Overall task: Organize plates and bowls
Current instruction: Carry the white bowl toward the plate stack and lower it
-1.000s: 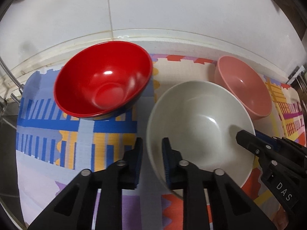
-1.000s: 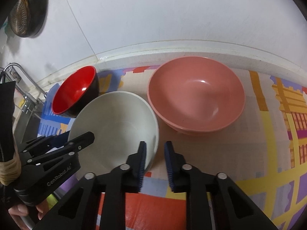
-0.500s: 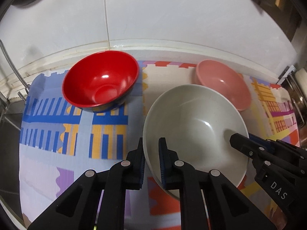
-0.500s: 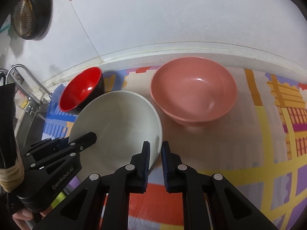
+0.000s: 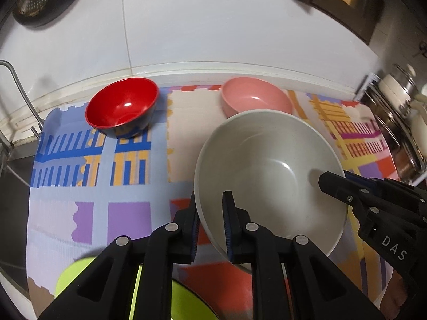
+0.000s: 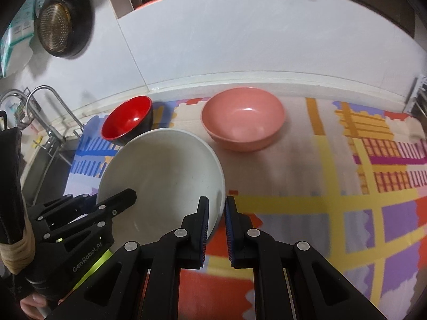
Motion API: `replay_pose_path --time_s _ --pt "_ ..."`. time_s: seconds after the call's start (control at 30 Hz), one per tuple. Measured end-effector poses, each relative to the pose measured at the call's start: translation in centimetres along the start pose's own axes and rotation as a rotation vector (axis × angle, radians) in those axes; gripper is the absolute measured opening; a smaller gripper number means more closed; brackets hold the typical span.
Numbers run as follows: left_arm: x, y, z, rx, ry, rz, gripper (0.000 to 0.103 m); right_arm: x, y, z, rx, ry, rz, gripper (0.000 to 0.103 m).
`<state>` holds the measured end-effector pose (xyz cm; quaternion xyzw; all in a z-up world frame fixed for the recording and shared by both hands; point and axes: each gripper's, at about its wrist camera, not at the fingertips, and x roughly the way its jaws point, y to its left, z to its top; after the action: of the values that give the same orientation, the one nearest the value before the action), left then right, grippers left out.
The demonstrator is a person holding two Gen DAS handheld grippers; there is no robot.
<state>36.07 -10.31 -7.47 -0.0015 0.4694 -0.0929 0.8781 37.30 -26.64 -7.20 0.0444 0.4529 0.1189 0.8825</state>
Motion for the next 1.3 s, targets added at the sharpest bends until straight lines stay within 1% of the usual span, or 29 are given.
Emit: replay_pose_path --time_s 0.37,0.6,0.87,1.3 --pt "-1.5 -2.9 -3.8 0.059 0.036 -0.044 0.019 -3.5 -1.4 -3.8 0.026 0.005 -0.034 0.014" --pt "-1.8 -4.4 -5.7 0.078 0.059 -0.061 0.019 -4.6 -2.3 -5.5 0.018 0.026 -0.055 0.014" --pt "-1.2 -5.8 -7.7 0.083 0.113 -0.083 0.019 -4.7 -3.4 -7.6 0.026 0.068 -0.069 0.014" --pt "-0.1 -7.5 -9.1 0.095 0.173 -0.092 0.019 -3.8 -5.4 -10.1 0.045 0.127 -0.069 0.014"
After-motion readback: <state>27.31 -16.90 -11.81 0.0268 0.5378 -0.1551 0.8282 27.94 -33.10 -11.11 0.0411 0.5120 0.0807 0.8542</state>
